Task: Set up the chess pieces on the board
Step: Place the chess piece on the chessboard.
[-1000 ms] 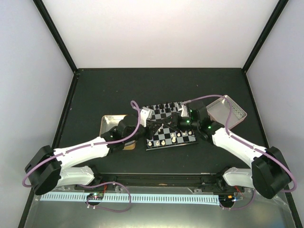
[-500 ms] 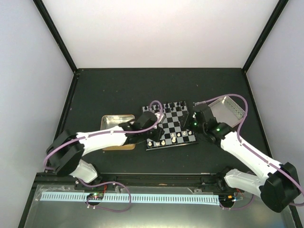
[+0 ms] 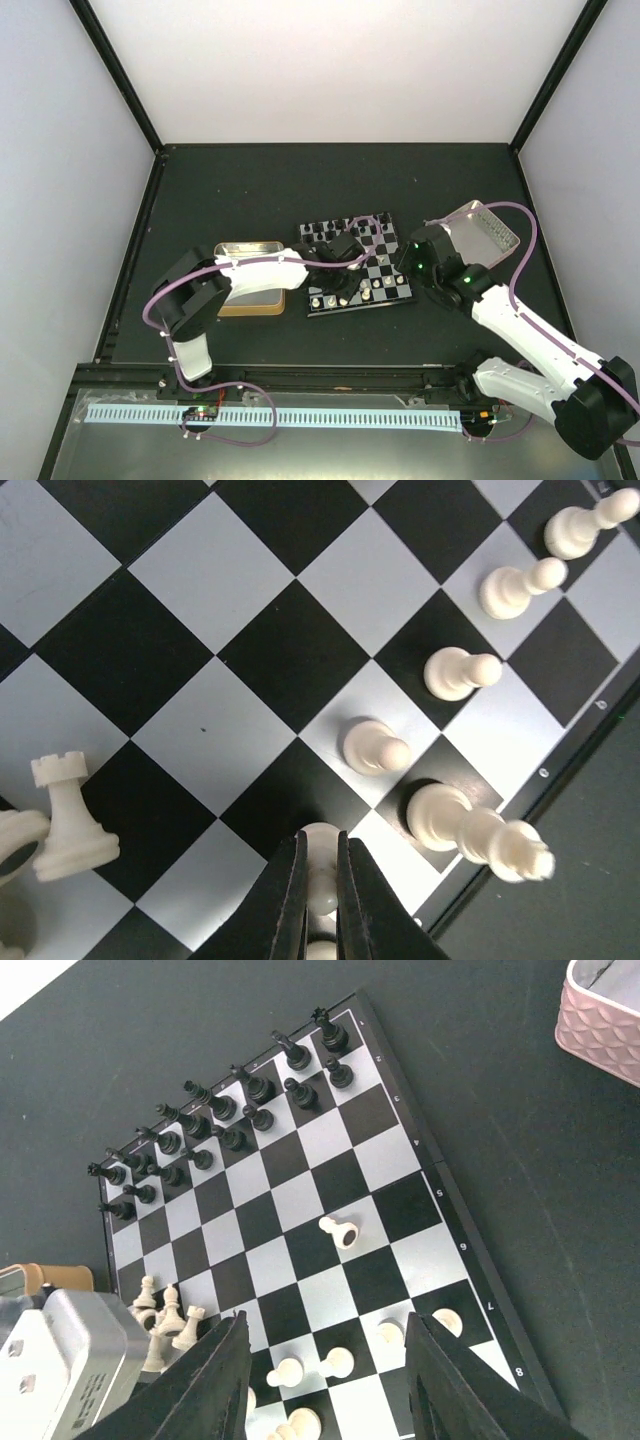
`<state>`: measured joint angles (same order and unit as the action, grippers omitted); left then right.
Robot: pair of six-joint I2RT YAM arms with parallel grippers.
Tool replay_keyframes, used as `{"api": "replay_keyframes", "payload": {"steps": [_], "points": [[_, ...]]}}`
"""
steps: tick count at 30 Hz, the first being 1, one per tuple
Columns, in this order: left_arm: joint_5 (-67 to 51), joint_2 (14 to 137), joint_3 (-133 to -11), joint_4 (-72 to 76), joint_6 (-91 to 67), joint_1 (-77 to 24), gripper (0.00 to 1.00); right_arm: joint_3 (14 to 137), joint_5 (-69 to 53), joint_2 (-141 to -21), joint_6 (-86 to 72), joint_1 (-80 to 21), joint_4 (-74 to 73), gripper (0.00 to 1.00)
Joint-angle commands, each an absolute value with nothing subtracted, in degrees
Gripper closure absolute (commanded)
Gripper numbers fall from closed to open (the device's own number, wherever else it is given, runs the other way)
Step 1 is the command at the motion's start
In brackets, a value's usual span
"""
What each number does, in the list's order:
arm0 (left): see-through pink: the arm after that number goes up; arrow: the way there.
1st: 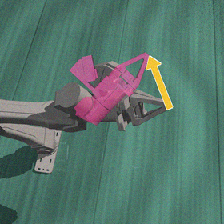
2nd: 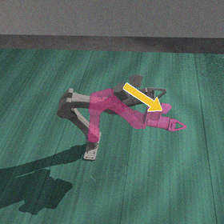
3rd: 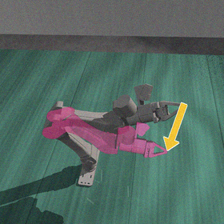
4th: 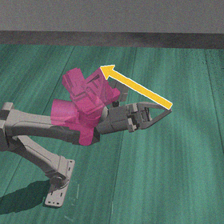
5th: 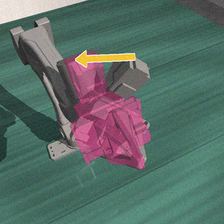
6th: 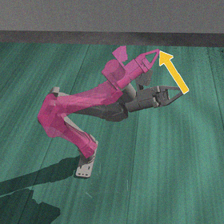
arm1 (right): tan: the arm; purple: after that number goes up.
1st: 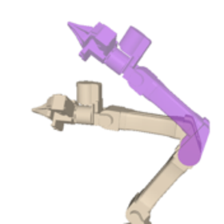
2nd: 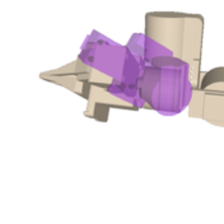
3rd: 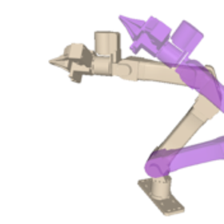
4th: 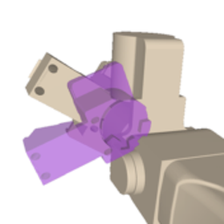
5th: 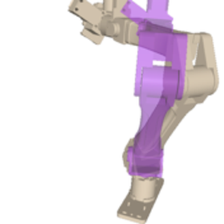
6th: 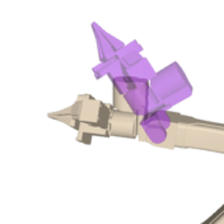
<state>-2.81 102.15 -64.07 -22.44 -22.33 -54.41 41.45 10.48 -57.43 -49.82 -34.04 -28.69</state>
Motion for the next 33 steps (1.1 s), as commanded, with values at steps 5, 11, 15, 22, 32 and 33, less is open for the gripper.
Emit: {"api": "replay_keyframes", "payload": {"steps": [5, 11, 15, 22, 32, 33], "points": [[0.2, 106.4, -69.9, -27.9, -21.2, -54.8, 0.95, 40.6, 13.3, -57.1, -49.7, -34.0, -29.2, 0.56], [0.8, 108.1, -71.6, -29.8, -21.4, -54.8, 0.91, 40.5, 13.6, -56.9, -49.6, -34.0, -29.5, 0.55], [1.5, 108.2, -71.8, -30.4, -21.4, -54.8, 0.86, 40.5, 13.7, -56.5, -49.5, -34.0, -29.6, 0.55], [1.4, 106.3, -72.0, -30.4, -21.9, -54.7, 0.74, 40.0, 13.3, -55.4, -49.6, -34.0, -29.2, 0.55], [0.2, 93.8, -66.7, -25.8, -25.2, -52.4, 0.58, 37.8, 8.6, -59.1, -46.7, -34.0, -23.6, 0.52], [0.4, 92.5, -65.3, -25.2, -25.7, -51.8, 0.58, 38.3, 7.8, -60.4, -45.7, -33.8, -23.2, 0.51]]}}
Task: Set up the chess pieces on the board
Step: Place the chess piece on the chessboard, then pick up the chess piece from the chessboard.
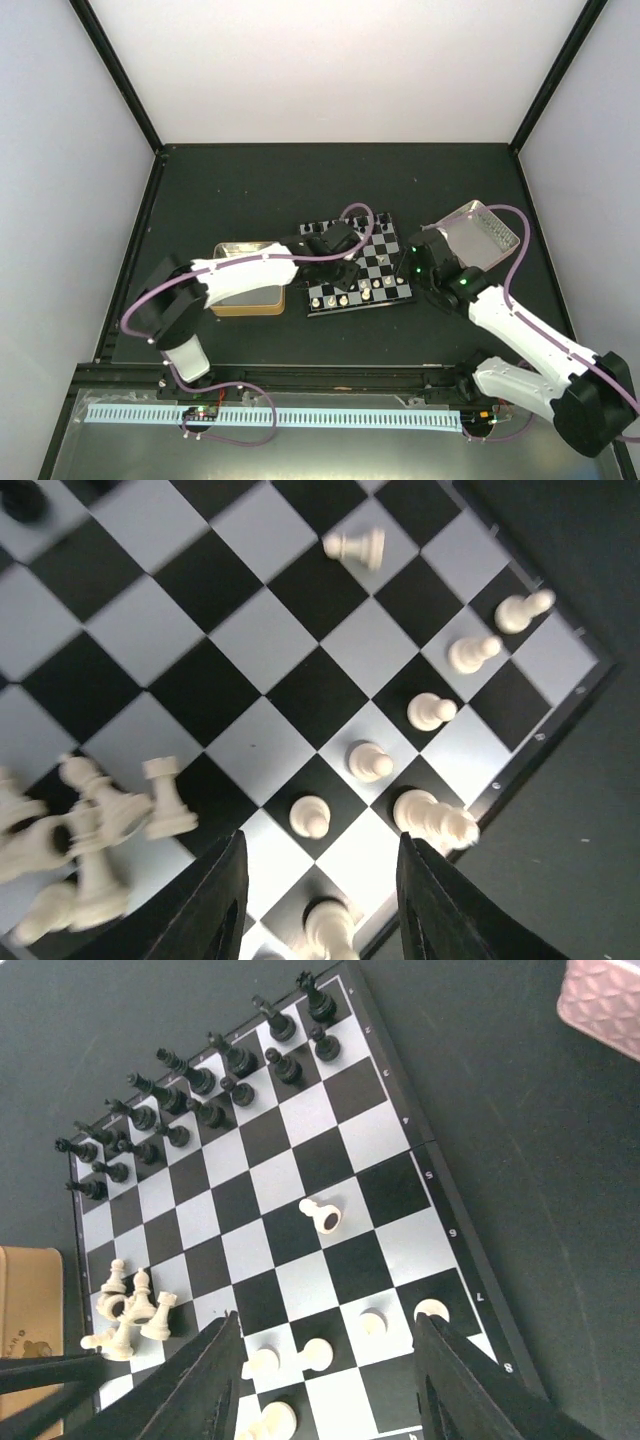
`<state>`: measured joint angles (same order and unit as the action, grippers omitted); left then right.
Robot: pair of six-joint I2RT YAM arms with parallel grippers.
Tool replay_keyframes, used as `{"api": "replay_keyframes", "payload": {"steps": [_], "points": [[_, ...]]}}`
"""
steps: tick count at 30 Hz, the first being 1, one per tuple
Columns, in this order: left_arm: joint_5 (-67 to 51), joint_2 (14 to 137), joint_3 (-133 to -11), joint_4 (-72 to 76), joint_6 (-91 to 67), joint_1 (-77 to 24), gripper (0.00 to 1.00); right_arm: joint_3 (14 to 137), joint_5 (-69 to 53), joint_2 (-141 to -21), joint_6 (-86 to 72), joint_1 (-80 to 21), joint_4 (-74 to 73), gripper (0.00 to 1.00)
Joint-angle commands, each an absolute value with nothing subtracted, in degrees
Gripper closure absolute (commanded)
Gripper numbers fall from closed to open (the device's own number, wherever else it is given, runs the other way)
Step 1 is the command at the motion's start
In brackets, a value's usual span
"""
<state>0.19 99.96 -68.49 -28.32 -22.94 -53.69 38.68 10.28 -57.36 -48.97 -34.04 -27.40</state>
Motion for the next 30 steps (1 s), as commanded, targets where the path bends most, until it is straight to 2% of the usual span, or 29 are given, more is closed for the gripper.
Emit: {"api": "replay_keyframes", "payload": {"steps": [1, 8, 16, 30], "points": [[0.6, 90.2, -63.8, -24.1, -26.5, -51.3, 0.58, 39.1, 6.8, -62.3, -44.5, -33.7, -23.0, 0.51], [4.7, 74.3, -54.4, -18.6, -28.9, -49.3, 0.53, 45.4, 0.8, -76.2, -34.7, -31.8, -22.1, 0.52], [8.8, 60.5, -45.7, -15.6, -30.1, -48.0, 0.46, 53.9, 6.2, -88.1, -26.0, -31.6, -28.8, 0.52], [9.8, 54.4, -39.7, -15.0, -31.0, -47.0, 0.43, 59.5, 5.0, -99.7, -19.2, -31.6, -28.7, 0.57]]}}
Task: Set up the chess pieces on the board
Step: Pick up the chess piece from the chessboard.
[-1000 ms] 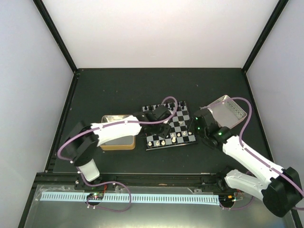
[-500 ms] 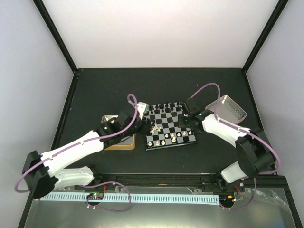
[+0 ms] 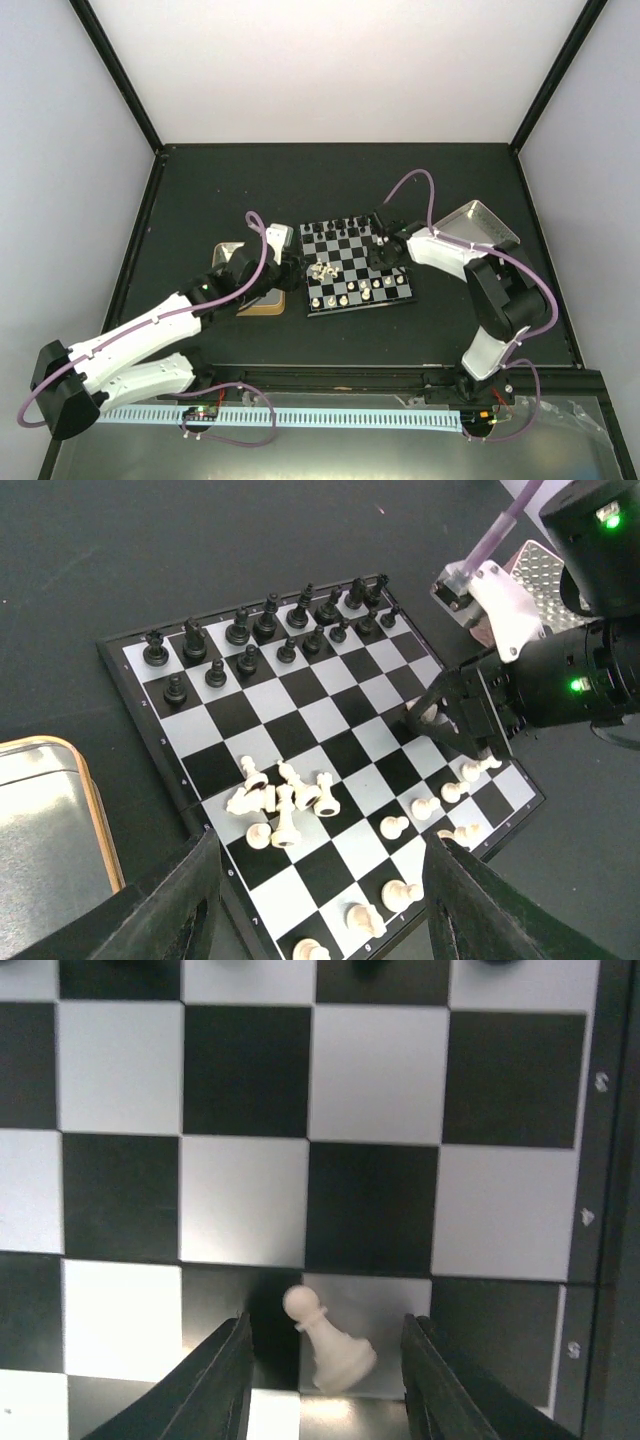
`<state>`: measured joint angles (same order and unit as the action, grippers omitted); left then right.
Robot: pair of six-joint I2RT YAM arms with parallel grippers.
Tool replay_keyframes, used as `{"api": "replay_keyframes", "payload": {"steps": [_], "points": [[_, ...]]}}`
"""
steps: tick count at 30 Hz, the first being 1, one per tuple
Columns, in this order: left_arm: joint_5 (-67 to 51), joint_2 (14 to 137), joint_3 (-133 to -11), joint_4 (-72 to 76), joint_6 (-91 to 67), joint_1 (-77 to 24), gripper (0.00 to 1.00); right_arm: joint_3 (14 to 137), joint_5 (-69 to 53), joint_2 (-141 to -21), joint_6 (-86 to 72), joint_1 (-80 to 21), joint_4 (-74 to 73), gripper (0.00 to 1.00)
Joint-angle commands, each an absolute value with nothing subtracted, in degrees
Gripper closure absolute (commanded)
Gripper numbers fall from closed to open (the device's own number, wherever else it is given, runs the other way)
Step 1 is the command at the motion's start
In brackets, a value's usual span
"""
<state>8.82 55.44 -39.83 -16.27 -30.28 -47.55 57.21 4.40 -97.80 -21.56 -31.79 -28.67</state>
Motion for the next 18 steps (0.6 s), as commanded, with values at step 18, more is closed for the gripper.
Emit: {"api": "replay_keyframes", "payload": {"steps": [18], "points": [[8.6, 54.9, -39.2, -14.6, -31.2, -46.4, 0.43, 58.5, 1.6, -98.4, -17.3, -32.2, -31.8, 0.7]]}}
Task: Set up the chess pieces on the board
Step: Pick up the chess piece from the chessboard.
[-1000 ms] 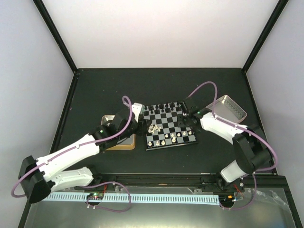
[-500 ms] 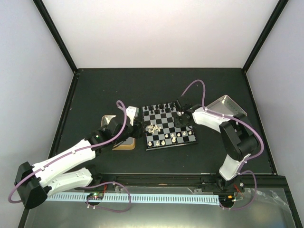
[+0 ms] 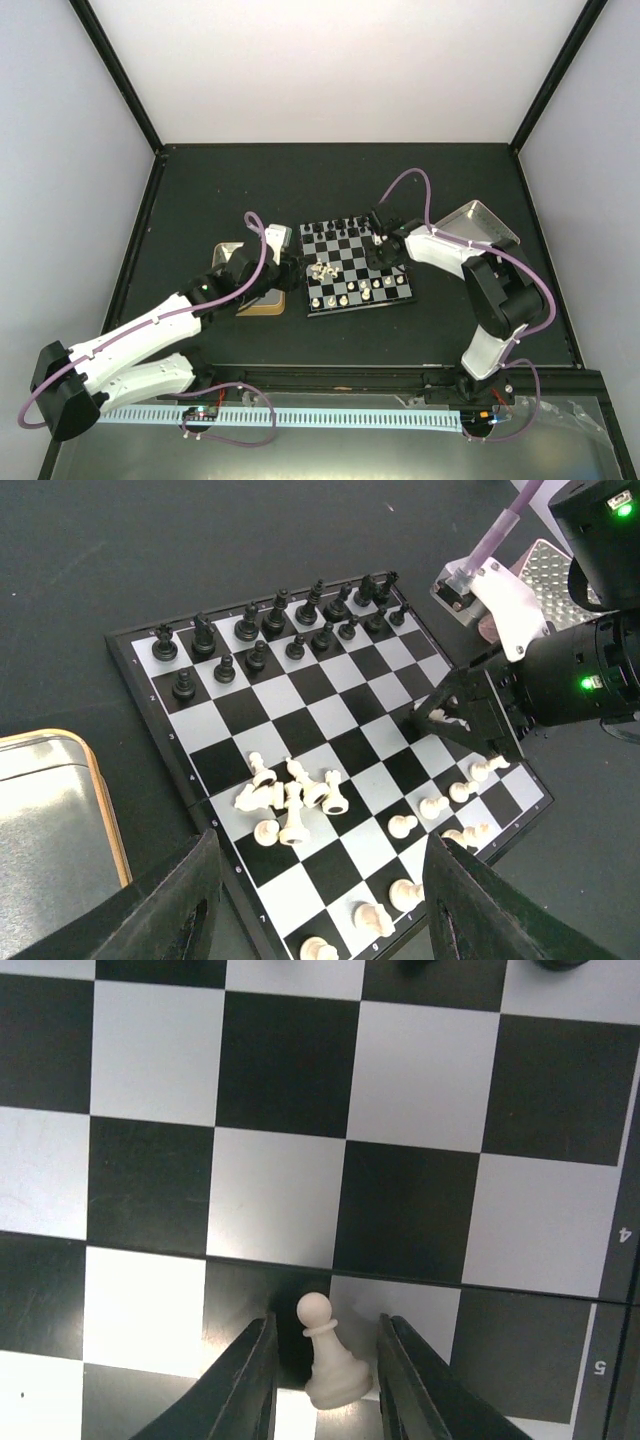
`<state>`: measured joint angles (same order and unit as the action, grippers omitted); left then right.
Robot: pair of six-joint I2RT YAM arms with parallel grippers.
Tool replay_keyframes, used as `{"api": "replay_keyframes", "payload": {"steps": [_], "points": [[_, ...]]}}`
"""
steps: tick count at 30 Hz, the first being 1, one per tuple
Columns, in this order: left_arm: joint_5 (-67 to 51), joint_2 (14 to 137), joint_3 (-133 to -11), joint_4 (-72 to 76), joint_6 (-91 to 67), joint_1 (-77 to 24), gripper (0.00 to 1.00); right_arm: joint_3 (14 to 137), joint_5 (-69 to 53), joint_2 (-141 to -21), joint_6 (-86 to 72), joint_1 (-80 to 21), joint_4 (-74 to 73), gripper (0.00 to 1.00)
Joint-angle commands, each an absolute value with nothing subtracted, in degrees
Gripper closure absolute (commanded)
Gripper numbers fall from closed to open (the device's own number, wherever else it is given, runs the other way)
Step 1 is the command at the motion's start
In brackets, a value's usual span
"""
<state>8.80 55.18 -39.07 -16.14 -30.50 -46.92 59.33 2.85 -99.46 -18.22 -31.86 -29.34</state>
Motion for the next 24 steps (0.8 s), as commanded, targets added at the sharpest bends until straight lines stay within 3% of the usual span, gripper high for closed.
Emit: {"api": "replay_keyframes", "payload": {"steps": [1, 5, 12, 19, 24], "points": [[8.2, 54.8, -39.2, -14.5, -31.3, -46.3, 0.44, 58.5, 1.7, -98.3, -17.2, -32.2, -32.1, 0.71], [7.6, 54.3, -39.2, -13.9, -31.6, -46.2, 0.43, 58.3, 2.7, -98.4, -16.8, -32.5, -32.5, 0.73], [7.0, 54.4, -39.4, -13.9, -31.8, -46.1, 0.43, 58.6, 3.9, -99.5, -16.5, -33.3, -32.7, 0.88], [5.2, 54.3, -39.5, -13.6, -32.5, -45.5, 0.43, 56.3, 3.4, -93.3, -15.8, -33.8, -26.8, 0.9], [-5.4, 54.0, -39.9, -9.7, -31.3, -44.5, 0.36, 50.5, -8.0, -81.8, -12.6, -33.9, -16.2, 0.9]]}}
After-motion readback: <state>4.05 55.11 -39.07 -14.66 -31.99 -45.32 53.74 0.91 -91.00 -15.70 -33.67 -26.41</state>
